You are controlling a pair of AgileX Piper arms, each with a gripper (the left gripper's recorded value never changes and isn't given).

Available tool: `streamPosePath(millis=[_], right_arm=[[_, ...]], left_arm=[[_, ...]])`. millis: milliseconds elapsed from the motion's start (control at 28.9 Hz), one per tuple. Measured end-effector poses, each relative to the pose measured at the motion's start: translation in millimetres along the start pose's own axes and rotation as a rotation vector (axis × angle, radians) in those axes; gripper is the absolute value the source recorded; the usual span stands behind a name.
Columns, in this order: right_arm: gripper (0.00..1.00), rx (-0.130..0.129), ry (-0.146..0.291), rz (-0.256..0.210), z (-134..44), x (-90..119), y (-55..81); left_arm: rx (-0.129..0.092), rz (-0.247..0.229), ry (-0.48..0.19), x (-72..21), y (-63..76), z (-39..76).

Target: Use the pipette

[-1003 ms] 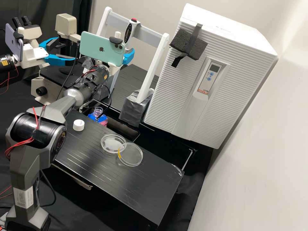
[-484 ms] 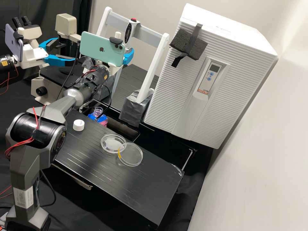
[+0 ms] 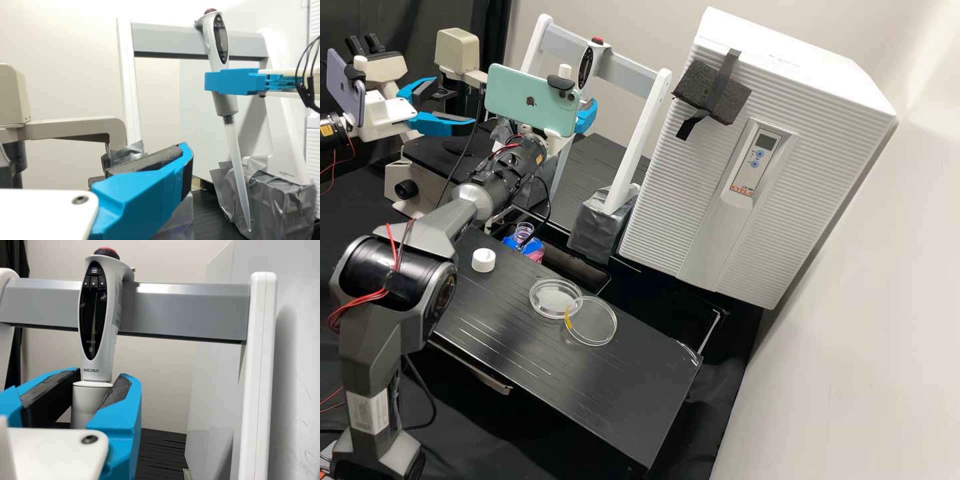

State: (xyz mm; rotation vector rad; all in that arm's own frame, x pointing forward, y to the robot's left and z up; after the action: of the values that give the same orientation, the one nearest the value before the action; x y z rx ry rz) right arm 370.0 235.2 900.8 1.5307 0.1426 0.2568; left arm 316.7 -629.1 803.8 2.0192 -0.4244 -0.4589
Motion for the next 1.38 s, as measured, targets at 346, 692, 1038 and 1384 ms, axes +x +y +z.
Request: streamPosePath(millis=[346, 692, 1038, 1384], right_arm=[[0.00, 0.039, 0.008, 0.029, -10.1, -2.5, 14.0], [0.00, 0.044, 0.061, 0.120, -20.0, -23.7, 23.8], [0.00, 0.093, 0.057, 0.108, -13.2, -57.0, -11.1], [0.00, 0.081, 0.038, 0.157, -3.7, -75.7, -31.9]], left_arm=[[-0.008, 0.004, -0.001, 0.0, 0.3, 0.1], [-0.041, -0.018, -0.005, -3.1, -5.5, -0.3], [-0.019, -0.076, -0.049, -10.0, -19.3, 5.7], [-0.052, -0.207, -0.118, -28.5, -48.0, 11.5]])
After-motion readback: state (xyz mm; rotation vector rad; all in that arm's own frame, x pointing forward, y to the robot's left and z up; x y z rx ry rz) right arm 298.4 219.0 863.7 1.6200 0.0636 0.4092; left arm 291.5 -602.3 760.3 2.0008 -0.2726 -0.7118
